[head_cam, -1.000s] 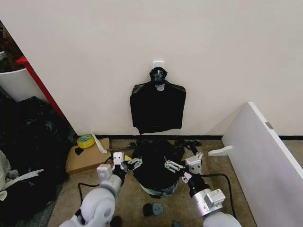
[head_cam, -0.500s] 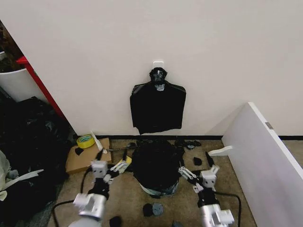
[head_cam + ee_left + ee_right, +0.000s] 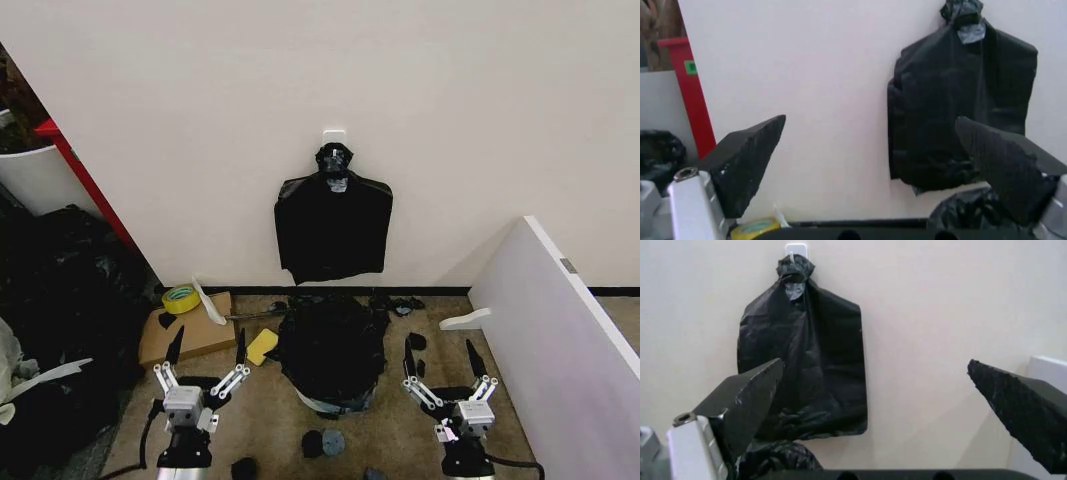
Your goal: Place the garbage bag over the trash bin.
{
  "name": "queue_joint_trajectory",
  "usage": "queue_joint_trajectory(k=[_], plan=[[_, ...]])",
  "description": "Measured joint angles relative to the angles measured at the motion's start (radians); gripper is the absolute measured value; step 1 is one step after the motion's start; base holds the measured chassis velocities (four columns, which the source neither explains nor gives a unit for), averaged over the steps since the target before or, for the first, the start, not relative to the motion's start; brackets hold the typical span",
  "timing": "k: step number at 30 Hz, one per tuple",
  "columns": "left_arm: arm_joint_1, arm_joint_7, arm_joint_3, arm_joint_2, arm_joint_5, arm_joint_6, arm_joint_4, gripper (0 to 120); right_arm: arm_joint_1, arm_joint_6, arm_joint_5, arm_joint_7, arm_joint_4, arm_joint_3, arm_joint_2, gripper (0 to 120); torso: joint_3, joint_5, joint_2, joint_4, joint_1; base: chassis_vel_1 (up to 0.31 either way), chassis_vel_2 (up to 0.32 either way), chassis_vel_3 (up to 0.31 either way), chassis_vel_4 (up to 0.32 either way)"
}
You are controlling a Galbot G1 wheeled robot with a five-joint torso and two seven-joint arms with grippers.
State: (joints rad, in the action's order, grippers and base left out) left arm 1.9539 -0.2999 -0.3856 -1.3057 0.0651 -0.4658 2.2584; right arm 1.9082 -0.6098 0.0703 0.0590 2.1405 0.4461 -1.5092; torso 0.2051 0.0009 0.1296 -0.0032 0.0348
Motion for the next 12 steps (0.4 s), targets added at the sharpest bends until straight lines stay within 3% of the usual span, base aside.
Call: queue_joint_trajectory(k=[12], plan=[[0.02,-0.008,0.029,0.002,0.038,-0.023,-0.006,100,0.009,0.032,0.009,-0.003,0.026,0.008,-0.013,100,0.0,-0.0001,0.0,0.0,0.0,0.0,0.0,0.0,0.0]])
